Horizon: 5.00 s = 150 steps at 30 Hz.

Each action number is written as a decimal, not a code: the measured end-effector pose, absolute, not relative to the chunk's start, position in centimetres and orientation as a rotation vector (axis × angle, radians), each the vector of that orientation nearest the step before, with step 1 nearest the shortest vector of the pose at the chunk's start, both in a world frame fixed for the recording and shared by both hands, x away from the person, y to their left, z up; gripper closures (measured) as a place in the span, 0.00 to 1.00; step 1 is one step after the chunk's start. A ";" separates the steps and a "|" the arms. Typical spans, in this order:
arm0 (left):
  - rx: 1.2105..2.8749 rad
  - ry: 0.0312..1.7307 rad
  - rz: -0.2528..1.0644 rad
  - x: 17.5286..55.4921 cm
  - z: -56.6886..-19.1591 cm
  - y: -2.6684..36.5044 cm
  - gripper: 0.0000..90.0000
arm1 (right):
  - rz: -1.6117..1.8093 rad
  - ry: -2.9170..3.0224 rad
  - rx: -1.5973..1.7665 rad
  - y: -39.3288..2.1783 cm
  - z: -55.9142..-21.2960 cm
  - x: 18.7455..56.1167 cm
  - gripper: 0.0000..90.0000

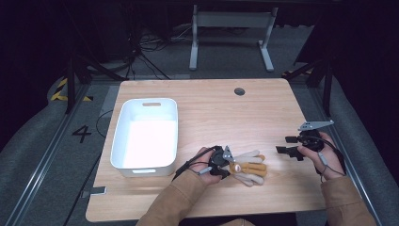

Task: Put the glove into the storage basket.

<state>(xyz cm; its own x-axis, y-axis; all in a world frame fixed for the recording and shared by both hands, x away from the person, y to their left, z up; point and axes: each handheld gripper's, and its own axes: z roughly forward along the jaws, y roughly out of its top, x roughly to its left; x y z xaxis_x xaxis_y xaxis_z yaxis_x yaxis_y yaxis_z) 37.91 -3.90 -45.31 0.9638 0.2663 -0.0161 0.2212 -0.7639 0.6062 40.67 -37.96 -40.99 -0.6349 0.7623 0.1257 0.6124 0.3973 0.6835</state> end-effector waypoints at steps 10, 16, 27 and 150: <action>2.433 0.386 0.047 38.1 -45.5 -3.6 0.78 | 1.056 2.447 1.226 -38.0 -41.1 40.7 0.32; 2.421 0.394 0.035 38.3 -45.5 -3.6 0.78 | 1.059 2.443 1.213 -38.0 -40.9 40.7 0.33; 2.389 0.476 -0.032 38.5 -44.8 -3.2 0.78 | 1.043 2.435 1.195 -37.5 -41.6 41.0 0.28; 1.818 1.791 0.145 43.8 -28.2 13.8 0.79 | 0.720 2.633 1.457 -38.4 -42.3 44.8 0.70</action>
